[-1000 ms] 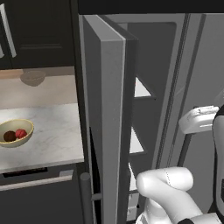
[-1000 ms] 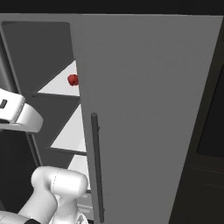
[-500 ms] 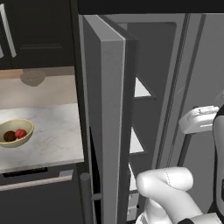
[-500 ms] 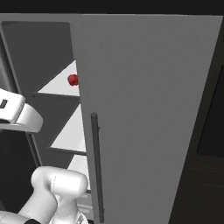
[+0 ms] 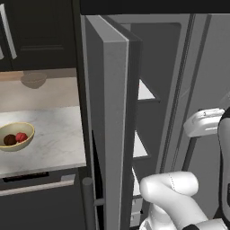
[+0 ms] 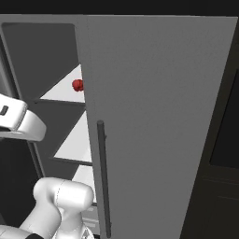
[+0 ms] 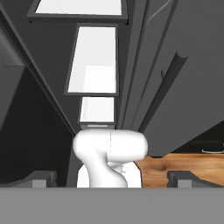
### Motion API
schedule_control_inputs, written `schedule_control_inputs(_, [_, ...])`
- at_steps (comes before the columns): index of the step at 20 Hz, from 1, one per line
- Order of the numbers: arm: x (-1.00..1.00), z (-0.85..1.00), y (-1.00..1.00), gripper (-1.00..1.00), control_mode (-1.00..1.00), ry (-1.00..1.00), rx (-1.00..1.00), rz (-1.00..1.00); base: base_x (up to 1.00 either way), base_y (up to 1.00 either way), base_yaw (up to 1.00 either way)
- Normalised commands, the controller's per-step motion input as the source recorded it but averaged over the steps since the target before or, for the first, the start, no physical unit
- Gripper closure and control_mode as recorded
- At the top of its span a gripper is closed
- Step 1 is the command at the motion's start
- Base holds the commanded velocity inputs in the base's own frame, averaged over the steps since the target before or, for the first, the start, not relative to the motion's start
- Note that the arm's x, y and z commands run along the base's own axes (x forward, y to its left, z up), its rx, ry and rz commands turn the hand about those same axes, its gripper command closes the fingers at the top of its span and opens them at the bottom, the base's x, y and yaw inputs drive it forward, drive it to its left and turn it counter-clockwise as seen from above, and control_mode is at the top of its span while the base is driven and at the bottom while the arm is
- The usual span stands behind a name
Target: Take the bell pepper, bell pepper, and orange from the freezer and place them in the bowl on the counter.
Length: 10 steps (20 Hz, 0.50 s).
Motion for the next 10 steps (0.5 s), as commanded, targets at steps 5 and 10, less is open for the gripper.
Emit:
schedule_control_inputs(5, [0.4, 0.0, 0.22, -1.0, -1.0, 0.0, 0.0, 0.0, 0.0, 0.0, 0.0])
schedule_control_inputs(10, [0.51, 0.0, 0.23, -1.0, -1.0, 0.0, 0.0, 0.0, 0.0, 0.0, 0.0])
